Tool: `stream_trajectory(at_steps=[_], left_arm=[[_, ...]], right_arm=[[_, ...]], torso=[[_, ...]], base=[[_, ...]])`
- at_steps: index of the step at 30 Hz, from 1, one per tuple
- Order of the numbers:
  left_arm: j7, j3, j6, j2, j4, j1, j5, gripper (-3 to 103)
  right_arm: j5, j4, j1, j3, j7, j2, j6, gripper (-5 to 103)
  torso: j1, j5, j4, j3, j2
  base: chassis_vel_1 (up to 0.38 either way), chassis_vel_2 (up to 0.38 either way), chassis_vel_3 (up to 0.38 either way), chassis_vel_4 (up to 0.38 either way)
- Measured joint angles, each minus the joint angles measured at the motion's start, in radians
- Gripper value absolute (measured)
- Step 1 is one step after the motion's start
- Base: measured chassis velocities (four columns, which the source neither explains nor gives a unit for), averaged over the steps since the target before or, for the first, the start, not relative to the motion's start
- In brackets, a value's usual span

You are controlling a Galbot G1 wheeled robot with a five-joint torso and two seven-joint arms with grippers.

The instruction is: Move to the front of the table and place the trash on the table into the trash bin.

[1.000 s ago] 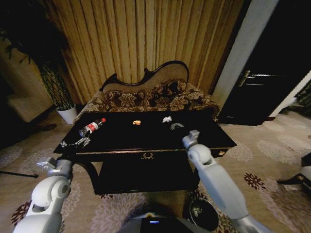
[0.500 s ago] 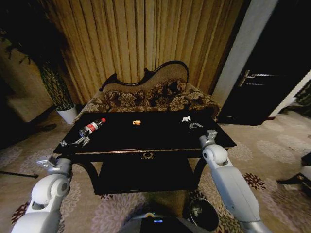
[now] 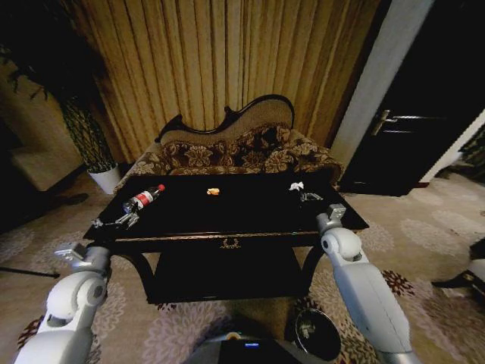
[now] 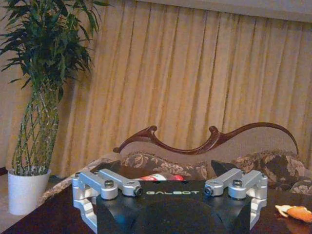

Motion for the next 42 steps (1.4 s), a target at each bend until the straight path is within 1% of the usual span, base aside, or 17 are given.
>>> stream_trajectory(at_steps=[20, 26, 42], left_arm=[[0.001, -0.003, -0.001, -0.007, -0.021, 0.004, 0.002, 100], [0.001, -0.001, 0.000, -0.011, -0.022, 0.006, 0.006, 100], [0.001, 0.000, 0.003, -0.011, -0.028, 0.005, 0.007, 100]], right_arm=[[-0.004, 0.018, -0.042, 0.033, 0.000, -0.003, 0.023, 0], [-0.020, 0.020, -0.057, 0.040, 0.000, -0.001, 0.026, 0], [-0.022, 0.022, -0.069, 0.048, 0.000, 0.002, 0.030, 0]], torso=[[0.000, 0.0000, 0.0000, 0.000, 0.000], [0.000, 0.0000, -0.0001, 0.000, 0.000], [0.000, -0.0001, -0.0001, 0.000, 0.000]], base=[[0.093, -0.092, -0.099, 0.094], [0.106, -0.102, -0.100, 0.095], [0.144, -0.146, -0.143, 0.149]])
